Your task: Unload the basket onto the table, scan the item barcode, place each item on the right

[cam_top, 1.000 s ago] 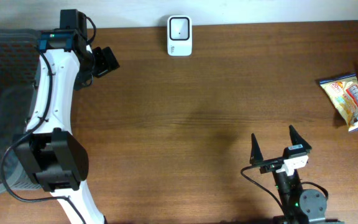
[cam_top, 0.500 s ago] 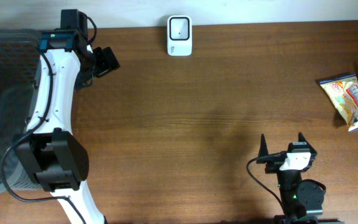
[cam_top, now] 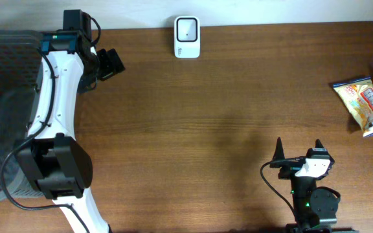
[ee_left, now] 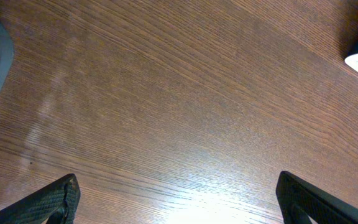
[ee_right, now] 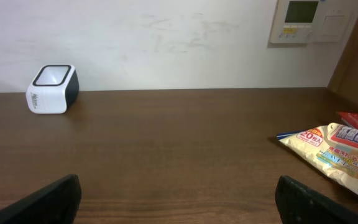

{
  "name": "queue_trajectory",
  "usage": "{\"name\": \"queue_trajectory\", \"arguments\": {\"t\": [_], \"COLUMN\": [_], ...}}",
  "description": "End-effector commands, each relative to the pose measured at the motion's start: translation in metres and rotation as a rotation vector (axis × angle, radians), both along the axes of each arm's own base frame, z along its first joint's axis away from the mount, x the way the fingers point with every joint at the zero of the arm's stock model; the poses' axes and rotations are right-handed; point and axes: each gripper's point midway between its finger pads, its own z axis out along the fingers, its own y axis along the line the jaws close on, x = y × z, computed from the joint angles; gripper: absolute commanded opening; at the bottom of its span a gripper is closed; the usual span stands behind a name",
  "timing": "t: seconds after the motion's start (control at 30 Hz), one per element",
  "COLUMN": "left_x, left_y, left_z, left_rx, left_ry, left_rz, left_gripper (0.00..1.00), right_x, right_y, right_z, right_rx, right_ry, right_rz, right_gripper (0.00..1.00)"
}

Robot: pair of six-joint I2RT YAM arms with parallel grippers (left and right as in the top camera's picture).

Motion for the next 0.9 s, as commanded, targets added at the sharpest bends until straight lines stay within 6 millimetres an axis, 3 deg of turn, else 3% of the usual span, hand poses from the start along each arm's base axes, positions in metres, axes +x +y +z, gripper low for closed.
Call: {"name": "queue_trajectory", "arguments": {"t": [0.0, 0.87], "left_x": [0.0032, 0.0001], "left_y": [-0.0023, -0.0023], "left_z": [0.0008, 0.0], "left_rx": [-0.008, -0.009], "left_ry": [-0.005, 0.007], "left_rz": [0.001, 0.001], "left_gripper": [0.99, 0.99], "right_x": [-0.0003, -0.0003], "right_y": [-0.0015, -0.0015], "right_z": [-0.0027, -0.0026], "right_rx": [0.013, 0.013], "right_ry": [0.002, 0.001], "right_rz": [-0.007, -0.007], "right_gripper": [0.98, 0.98]}}
